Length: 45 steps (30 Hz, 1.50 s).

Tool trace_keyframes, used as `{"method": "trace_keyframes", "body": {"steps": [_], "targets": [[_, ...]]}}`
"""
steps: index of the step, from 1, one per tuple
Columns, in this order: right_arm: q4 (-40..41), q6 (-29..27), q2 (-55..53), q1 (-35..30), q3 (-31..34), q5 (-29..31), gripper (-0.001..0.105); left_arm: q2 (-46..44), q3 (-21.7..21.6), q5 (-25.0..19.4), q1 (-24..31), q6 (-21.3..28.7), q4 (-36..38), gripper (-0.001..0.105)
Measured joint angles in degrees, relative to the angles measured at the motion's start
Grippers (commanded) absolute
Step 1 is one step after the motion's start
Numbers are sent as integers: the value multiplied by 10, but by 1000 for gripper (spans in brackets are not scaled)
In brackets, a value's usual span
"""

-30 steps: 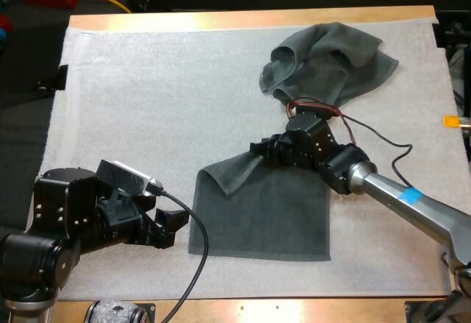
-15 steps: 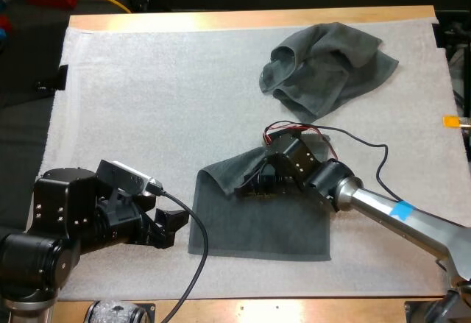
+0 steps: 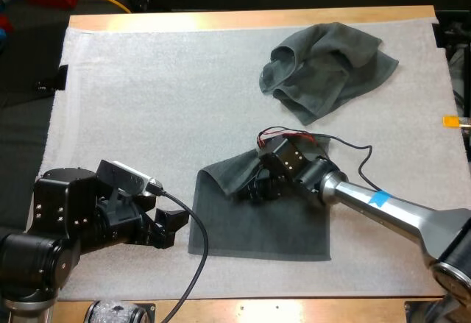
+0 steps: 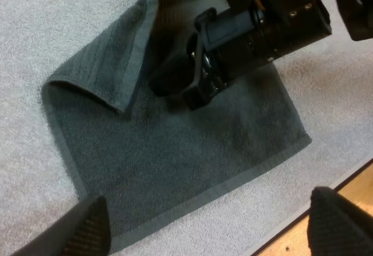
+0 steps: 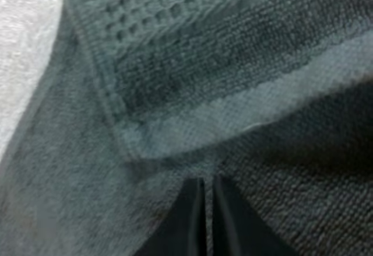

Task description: Pick towel from pile, fold and stack

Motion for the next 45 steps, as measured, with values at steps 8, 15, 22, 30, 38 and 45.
{"method": "trace_keyframes", "body": {"steps": [8, 15, 22, 30, 38, 45], "targets": [[0, 3, 22, 0, -3, 0, 1, 0, 0, 0, 0, 0, 0, 68], [-5, 6, 25, 0, -13, 10, 1, 0, 0, 0, 0, 0, 0, 68], [-14, 30, 44, 0, -23, 10, 1, 0, 0, 0, 0, 0, 0, 68], [-14, 38, 66, 0, -58, 12, 1, 0, 0, 0, 0, 0, 0, 68], [-14, 46, 104, 0, -108, 15, 1, 0, 0, 0, 0, 0, 0, 68], [-14, 47, 135, 0, -160, 57, 1, 0, 0, 0, 0, 0, 2, 68]]}}
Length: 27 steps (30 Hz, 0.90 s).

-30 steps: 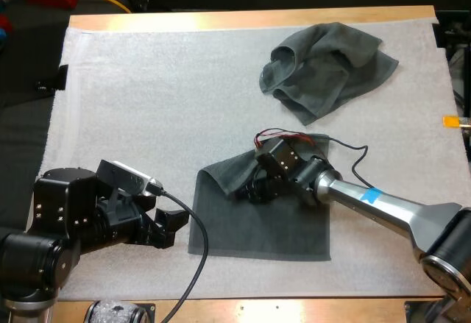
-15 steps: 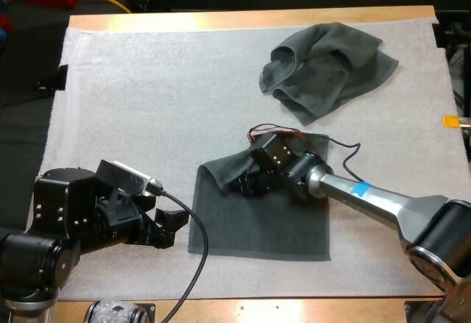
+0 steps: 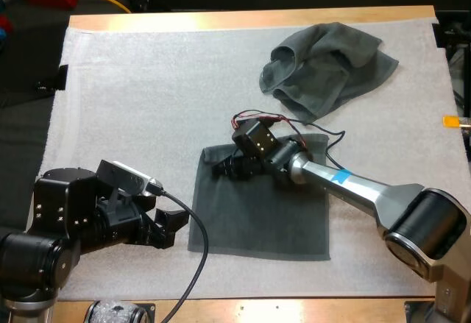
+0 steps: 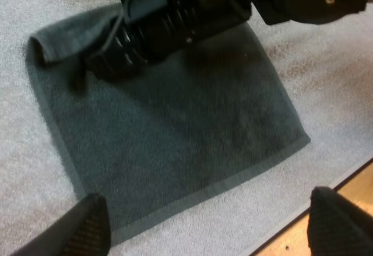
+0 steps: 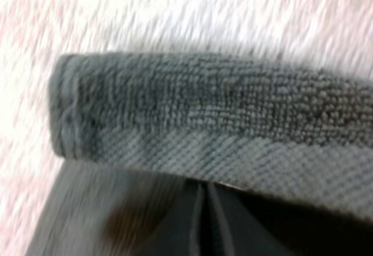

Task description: Pick towel from pile, fold and stack

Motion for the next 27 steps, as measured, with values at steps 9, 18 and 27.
{"method": "trace_keyframes", "body": {"steps": [9, 18, 27], "targets": [[-26, 0, 7, -27, -13, 55, 1, 0, 0, 0, 0, 0, 0, 68], [-35, 9, -3, -39, -14, 57, 46, 0, 0, 0, 0, 0, 0, 68], [86, -1, -86, -39, -14, 57, 71, 0, 0, 0, 0, 0, 0, 68]]}}
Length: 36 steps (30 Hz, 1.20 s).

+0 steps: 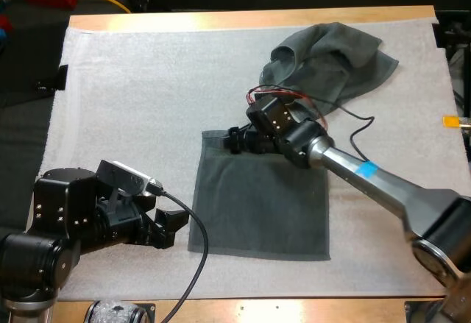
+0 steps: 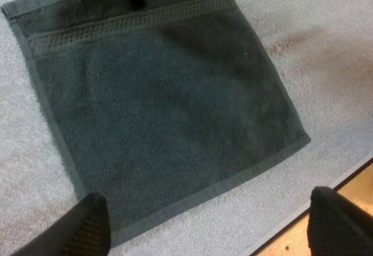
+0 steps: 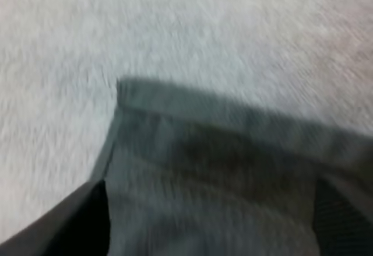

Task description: Pick towel from pile, fold and stack

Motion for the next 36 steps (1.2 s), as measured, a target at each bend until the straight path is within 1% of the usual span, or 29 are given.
{"method": "trace_keyframes", "body": {"steps": [2, 7, 10, 13, 19, 23, 26, 30, 36], "targets": [[44, -11, -15, 0, 0, 0, 71, 0, 0, 0, 0, 0, 0, 68], [140, -27, -47, 2, 0, 23, 71, 0, 0, 0, 0, 0, 0, 68], [175, -39, -64, 7, 0, 35, 71, 0, 0, 0, 0, 0, 0, 68], [185, -45, -92, 10, 16, 43, 71, 0, 0, 14, 0, 0, 0, 68], [194, -46, -165, 10, 90, 44, 71, 0, 0, 22, 0, 0, 0, 68], [196, -40, -228, 10, 158, 45, 71, 0, 0, 22, 0, 0, 0, 68], [200, -15, -281, 10, 208, 46, 71, 0, 0, 22, 0, 0, 0, 68], [218, 23, -351, 10, 259, 46, 71, 0, 0, 23, 0, 0, 0, 68], [253, 65, -445, 10, 309, 46, 71, 0, 0, 23, 0, 0, 0, 68]]}}
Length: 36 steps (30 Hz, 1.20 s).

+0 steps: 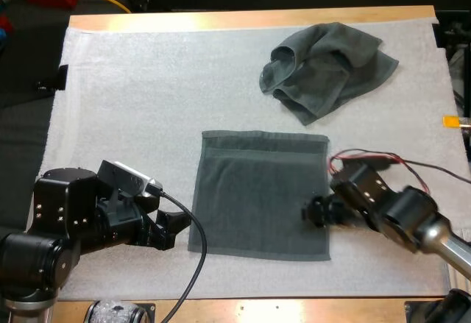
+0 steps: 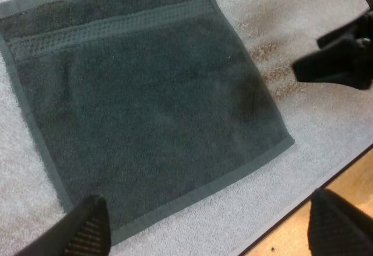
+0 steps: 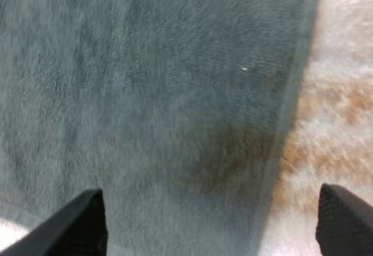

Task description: Pick towel from pile, fold and stack

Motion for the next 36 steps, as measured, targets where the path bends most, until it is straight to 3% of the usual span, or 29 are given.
{"method": "trace_keyframes", "body": {"steps": [14, 25, 33, 36], "targets": [[50, 120, -196, 0, 120, -38, 71, 0, 0, 1, 0, 0, 40, 68], [-22, 179, -225, 0, 198, -101, 71, 0, 0, 1, 0, -18, 88, 68], [-100, 200, -225, 0, 233, -116, 71, 0, 0, -113, 0, -41, 89, 68], [-127, 212, -225, 0, 258, -127, 71, 0, 0, -133, 0, -41, 89, 68]]}}
